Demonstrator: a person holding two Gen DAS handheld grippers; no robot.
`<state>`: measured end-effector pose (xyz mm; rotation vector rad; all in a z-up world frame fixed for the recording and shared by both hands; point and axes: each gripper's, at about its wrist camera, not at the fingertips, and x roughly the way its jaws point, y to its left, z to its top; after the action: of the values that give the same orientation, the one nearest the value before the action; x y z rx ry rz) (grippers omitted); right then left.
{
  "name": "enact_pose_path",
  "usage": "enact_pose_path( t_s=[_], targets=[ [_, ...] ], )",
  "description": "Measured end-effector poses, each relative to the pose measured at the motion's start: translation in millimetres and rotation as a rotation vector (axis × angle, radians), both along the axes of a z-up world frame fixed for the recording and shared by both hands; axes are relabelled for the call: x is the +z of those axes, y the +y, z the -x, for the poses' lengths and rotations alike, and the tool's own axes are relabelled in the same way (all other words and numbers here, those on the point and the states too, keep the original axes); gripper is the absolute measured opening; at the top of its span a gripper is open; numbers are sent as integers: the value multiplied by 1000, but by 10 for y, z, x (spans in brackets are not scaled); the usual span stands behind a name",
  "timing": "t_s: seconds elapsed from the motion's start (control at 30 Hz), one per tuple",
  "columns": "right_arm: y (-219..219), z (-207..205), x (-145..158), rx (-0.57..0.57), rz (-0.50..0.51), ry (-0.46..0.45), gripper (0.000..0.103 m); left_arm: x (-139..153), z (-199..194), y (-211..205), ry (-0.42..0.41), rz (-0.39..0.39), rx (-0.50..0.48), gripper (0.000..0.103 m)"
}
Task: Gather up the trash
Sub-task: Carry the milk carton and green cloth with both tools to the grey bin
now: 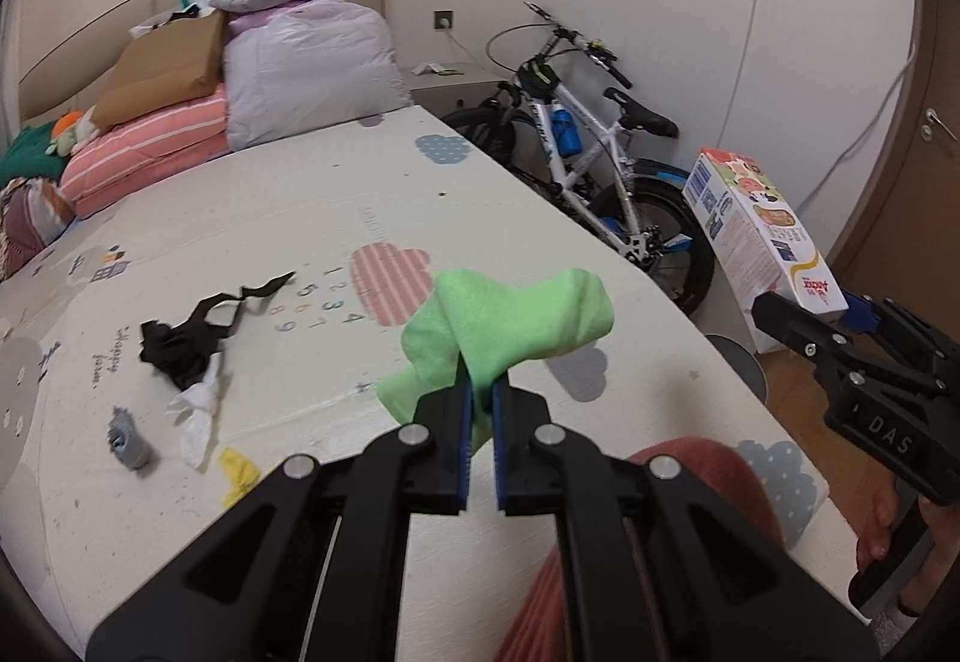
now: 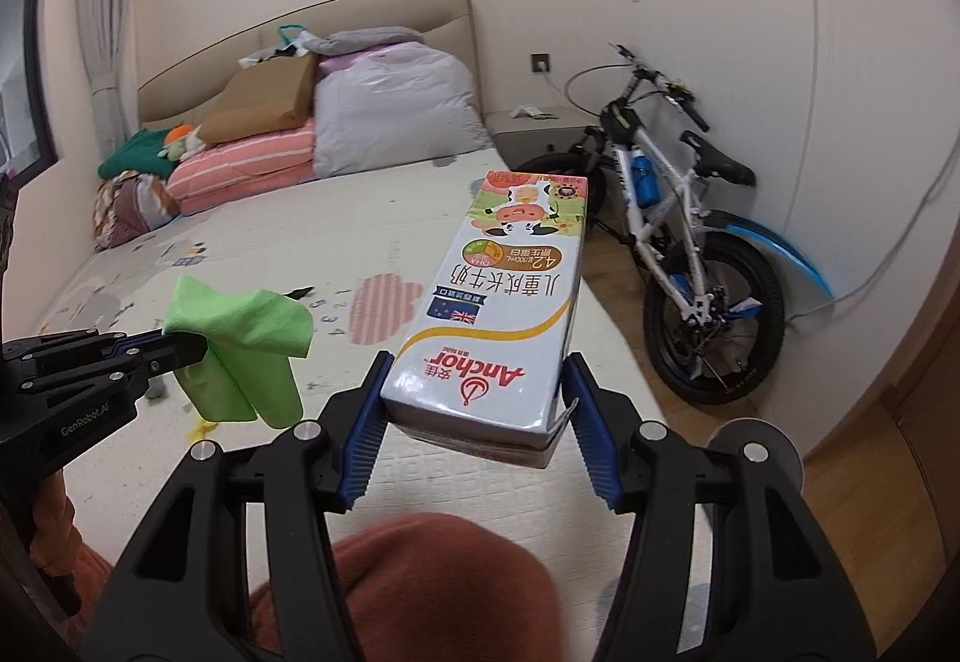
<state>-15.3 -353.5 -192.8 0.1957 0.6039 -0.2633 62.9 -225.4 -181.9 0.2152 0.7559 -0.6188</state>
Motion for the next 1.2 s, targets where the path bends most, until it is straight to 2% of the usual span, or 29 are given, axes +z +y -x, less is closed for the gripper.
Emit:
enact_pose_path(
  t_s=[0.33, 0.57, 0.8, 0.87, 0.93, 1.2],
  targets=[
    [-1371, 374, -352, -259, -40, 35, 54, -186, -36, -1503, 32, -15, -239, 6],
    [-2128, 467, -732, -389, -52, 95, 55, -508, -111, -2431, 74, -51, -368, 6],
    [-2774, 398, -1207, -470, -82, 157, 55, -923, -181, -3029, 107, -119, -453, 6],
    [-2913, 361, -1319, -494, -84, 172, 59, -1024, -198, -3137, 124, -130, -473, 6],
    [-3038, 317, -1433, -518, -88, 191, 68, -1101, -199, -3246, 134, -143, -495, 6],
    [-3245, 486, -1687, -592, -124, 222, 68, -1356, -108, -3656, 167, -172, -617, 6]
  ],
)
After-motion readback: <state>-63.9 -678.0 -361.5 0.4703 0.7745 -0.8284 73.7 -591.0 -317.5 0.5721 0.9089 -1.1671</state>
